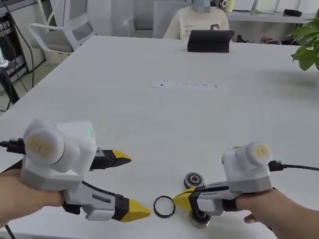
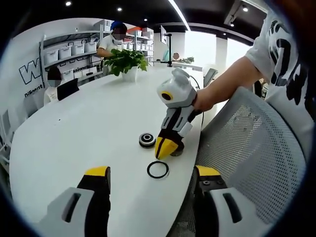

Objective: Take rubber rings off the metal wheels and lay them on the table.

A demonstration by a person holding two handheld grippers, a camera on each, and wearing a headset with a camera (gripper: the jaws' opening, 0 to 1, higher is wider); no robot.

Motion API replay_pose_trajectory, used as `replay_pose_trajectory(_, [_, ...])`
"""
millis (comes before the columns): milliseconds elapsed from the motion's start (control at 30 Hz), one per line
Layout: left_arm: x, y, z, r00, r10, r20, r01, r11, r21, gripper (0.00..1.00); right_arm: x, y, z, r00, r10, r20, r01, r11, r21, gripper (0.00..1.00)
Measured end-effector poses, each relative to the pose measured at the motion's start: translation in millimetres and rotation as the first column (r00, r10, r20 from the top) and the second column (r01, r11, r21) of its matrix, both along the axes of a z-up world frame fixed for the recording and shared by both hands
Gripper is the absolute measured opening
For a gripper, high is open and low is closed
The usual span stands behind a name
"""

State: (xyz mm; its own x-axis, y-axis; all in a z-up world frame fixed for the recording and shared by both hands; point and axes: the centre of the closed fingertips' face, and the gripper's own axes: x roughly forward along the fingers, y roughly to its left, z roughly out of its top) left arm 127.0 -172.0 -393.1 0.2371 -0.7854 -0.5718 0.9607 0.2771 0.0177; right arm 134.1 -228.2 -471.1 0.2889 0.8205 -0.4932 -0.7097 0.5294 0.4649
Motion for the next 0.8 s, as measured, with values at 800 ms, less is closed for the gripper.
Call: replay_pose_trajectory(800, [8.7, -9.7, 1.9, 1.0, -0.006, -0.005, 0.006, 1.0, -0.003, 0.65, 9.0, -17.2, 26.7, 0.996, -0.067, 0.052, 0.064, 0.996, 0.06, 0.07])
